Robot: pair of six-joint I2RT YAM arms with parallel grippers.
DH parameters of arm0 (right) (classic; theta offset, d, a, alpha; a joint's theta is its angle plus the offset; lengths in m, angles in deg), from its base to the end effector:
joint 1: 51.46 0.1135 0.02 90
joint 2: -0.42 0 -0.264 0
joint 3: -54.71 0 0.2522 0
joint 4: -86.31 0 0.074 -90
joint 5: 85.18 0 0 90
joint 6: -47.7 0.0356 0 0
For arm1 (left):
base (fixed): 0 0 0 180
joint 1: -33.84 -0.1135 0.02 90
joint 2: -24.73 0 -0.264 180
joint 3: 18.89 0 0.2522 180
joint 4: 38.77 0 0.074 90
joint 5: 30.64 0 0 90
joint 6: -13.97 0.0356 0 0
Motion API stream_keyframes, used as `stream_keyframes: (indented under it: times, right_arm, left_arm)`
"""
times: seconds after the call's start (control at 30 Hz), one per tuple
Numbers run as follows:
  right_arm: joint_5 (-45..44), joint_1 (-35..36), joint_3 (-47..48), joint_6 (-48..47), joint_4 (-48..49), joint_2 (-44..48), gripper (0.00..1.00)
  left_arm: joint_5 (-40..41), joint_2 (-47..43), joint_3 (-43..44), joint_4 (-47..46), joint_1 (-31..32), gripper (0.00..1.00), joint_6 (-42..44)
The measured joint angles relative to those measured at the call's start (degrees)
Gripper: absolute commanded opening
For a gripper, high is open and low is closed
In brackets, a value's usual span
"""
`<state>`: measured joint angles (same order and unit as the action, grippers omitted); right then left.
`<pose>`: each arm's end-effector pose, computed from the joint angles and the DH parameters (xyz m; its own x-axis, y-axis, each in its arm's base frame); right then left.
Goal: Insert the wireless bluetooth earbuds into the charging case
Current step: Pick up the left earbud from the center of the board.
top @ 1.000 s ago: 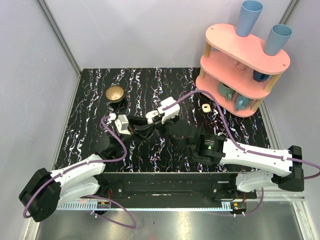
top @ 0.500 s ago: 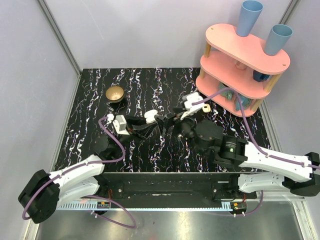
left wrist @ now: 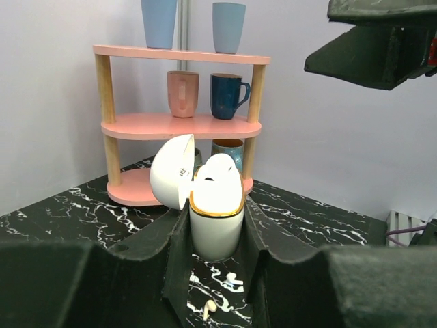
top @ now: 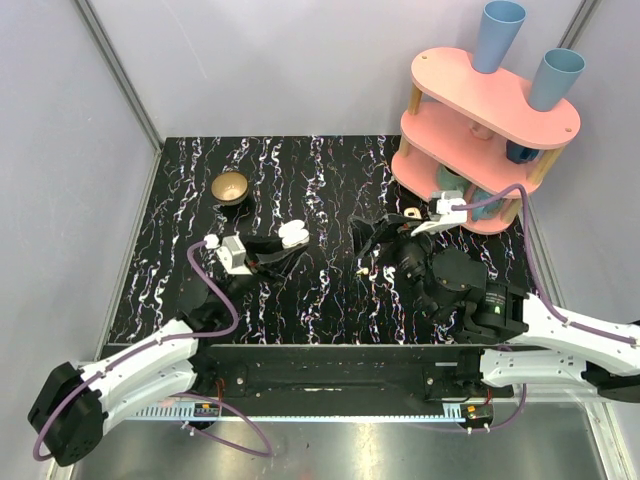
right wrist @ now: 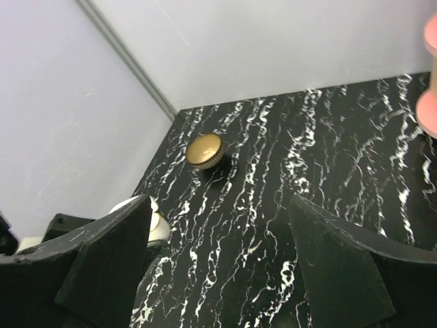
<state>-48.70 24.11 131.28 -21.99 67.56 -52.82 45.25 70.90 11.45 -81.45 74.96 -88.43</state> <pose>0.0747 0.1754 0.4325 -0.1119 0.3934 -0.9125 -0.3596 0.8401 0.4062 0.1274 -0.1227 0.2842 0.1602 -0.4163 -0.8950 0.8560 0.5101 -0.0840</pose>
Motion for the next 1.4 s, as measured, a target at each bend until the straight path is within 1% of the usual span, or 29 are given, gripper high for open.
stream_keyframes:
  times: [0.17,0.33,0.47,0.57,0.63,0.73,0.83,0.97,1.1,1.27,1.33,1.4]
  right_arm:
    - [-3.1,-2.9,0.3,7.1,-7.8,1.8,0.89]
    - [-3.0,-8.5,0.9,12.5,-13.7,5.8,0.89]
    - [-2.4,-14.3,5.7,13.9,-17.2,4.0,0.9]
    - [0.8,-20.9,10.8,15.8,-19.6,-0.2,0.91]
    - [3.4,-25.9,11.5,17.9,-21.3,-1.7,0.91]
    - [9.8,-33.3,8.1,21.1,-24.4,-1.4,0.89]
    - [16.3,-37.5,4.4,23.3,-26.7,-0.6,0.89]
    - [22.4,-39.0,1.9,24.6,-28.5,-2.4,0.9]
    - [26.2,-39.2,0.6,25.7,-29.9,-7.2,0.9]
    - [28.4,-39.5,-1.6,26.8,-31.3,-12.1,0.87]
    - [29.4,-39.6,-2.1,27.1,-31.3,-13.5,0.87]
    - [30.5,-39.6,-2.1,27.1,-31.3,-14.9,0.89]
  left_arm:
    - [1.0,-2.4,1.1,5.0,0.0,0.0,2.2]
    - [1.3,-2.4,4.7,8.5,0.0,0.0,3.5]
    - [1.5,-0.5,9.3,10.6,0.0,0.0,4.1]
    - [2.0,0.6,11.8,11.2,0.0,0.0,3.9]
    - [2.6,0.5,11.9,10.8,0.0,0.0,2.9]
    - [3.0,0.1,11.3,9.9,0.0,0.0,1.4]
    - [3.1,-2.3,8.8,10.0,0.0,0.0,1.2]
    - [4.1,-6.3,4.0,9.8,0.0,0.0,1.3]
    - [5.6,-9.4,0.6,11.3,0.0,0.0,1.5]
    - [6.0,-11.2,-0.6,11.9,0.0,0.0,1.5]
    - [6.0,-11.7,-0.9,12.1,0.0,0.0,1.5]
    - [6.1,-12.3,-1.0,12.5,0.0,0.0,1.6]
